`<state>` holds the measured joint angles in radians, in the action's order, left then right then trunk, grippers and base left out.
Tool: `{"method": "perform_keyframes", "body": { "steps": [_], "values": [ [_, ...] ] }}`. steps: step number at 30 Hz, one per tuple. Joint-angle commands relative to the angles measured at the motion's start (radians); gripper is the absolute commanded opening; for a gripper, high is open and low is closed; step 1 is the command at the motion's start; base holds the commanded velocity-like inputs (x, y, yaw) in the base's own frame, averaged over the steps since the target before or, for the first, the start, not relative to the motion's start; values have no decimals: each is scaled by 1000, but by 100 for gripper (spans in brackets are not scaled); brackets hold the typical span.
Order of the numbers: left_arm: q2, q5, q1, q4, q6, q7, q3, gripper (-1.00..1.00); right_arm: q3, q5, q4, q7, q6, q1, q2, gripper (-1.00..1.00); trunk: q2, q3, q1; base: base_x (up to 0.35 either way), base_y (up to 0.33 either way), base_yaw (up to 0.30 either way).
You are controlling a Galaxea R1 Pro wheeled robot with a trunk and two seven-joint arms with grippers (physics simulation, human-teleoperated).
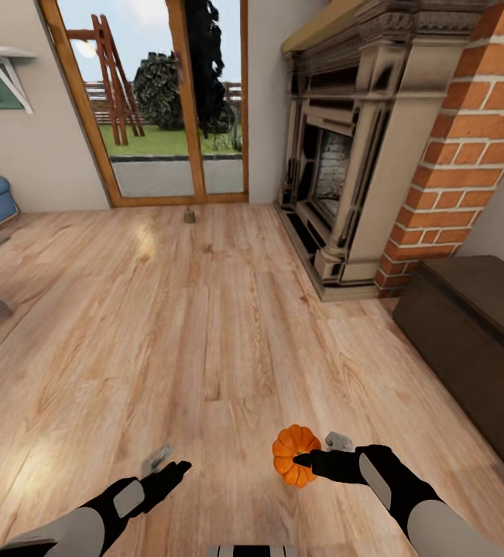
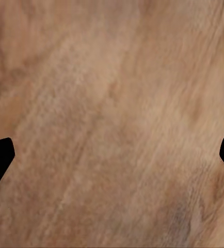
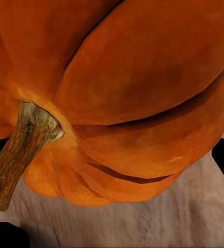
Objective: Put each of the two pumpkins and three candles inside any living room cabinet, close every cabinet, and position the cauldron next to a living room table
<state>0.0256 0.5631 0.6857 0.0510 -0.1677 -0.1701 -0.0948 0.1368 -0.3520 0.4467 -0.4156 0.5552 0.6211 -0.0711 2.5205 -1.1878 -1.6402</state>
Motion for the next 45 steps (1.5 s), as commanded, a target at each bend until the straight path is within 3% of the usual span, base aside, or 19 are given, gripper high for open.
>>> {"method": "perform_keyframes", "body": {
  "steps": [1,8,15,24,45],
  "values": [
    [1,0,0,1,-6,-3,-8,100,5,-2,1,2,3,0,-1,-100,0,2,1,0,0,33],
    [2,1,0,1,-3,0,-8,100,4,-2,1,0,3,0,-1,-100,-2,21,4,0,0,82],
    [2,1,0,1,-4,0,-8,100,4,-2,1,4,4,0,-1,-100,-2,10,4,0,0,113],
    [-18,-2,0,-1,-4,2,-9,100,6,-2,1,3,5,0,-1,-100,-4,31,8,0,0,117],
    [-21,-2,0,-2,-4,3,-9,100,7,-4,1,-3,6,0,-1,-100,-9,80,17,0,0,103]
  ]
}}
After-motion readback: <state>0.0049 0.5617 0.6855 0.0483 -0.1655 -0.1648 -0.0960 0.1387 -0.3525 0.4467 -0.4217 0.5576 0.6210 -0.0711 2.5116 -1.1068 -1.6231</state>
